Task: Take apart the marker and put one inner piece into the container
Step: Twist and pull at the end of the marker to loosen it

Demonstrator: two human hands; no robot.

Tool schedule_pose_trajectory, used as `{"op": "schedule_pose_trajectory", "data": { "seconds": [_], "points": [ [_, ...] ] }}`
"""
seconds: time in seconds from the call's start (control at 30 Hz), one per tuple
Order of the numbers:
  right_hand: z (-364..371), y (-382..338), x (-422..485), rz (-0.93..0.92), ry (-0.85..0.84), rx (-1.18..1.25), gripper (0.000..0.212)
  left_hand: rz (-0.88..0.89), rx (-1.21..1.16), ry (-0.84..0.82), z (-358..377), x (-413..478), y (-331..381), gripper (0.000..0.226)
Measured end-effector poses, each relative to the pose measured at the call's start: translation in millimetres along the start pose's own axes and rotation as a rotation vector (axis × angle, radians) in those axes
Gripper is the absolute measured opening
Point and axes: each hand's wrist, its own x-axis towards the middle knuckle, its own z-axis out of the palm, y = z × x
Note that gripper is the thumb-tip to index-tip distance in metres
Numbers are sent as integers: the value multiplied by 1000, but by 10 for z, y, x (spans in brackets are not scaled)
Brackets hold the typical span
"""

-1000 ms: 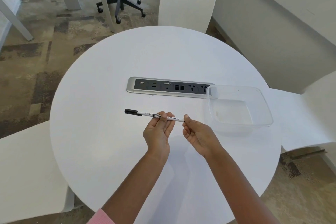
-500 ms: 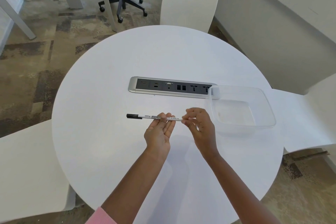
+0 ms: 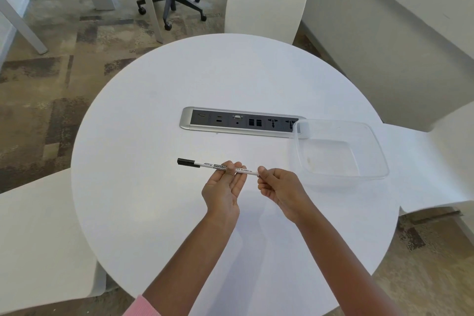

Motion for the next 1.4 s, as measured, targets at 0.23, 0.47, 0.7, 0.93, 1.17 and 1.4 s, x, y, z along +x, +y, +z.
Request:
{"op": "schedule_pose_trajectory", "data": {
  "seconds": [0.23, 0.47, 0.7, 0.93, 1.17, 1.4],
  "points": [
    [46, 168, 32, -402, 133, -316, 28, -32, -24, 26, 62, -27, 52, 17],
    [-47, 180, 104, -789, 96, -681, 21, -94, -69, 30, 38, -3, 67, 16],
    [-30, 27, 111, -316, -138, -565, 13, 5, 59, 15, -28, 53, 91, 15],
    [-75, -313, 189, -96, -358, -992, 19, 21, 103, -23, -41, 69, 35, 13],
    [21, -83, 170, -567, -64, -1306, 15, 74, 36, 65, 21, 97, 29, 14],
    [-29, 46, 251, -1052, 192, -1442, 10, 29, -38, 102, 129, 118, 26, 13]
  ]
}}
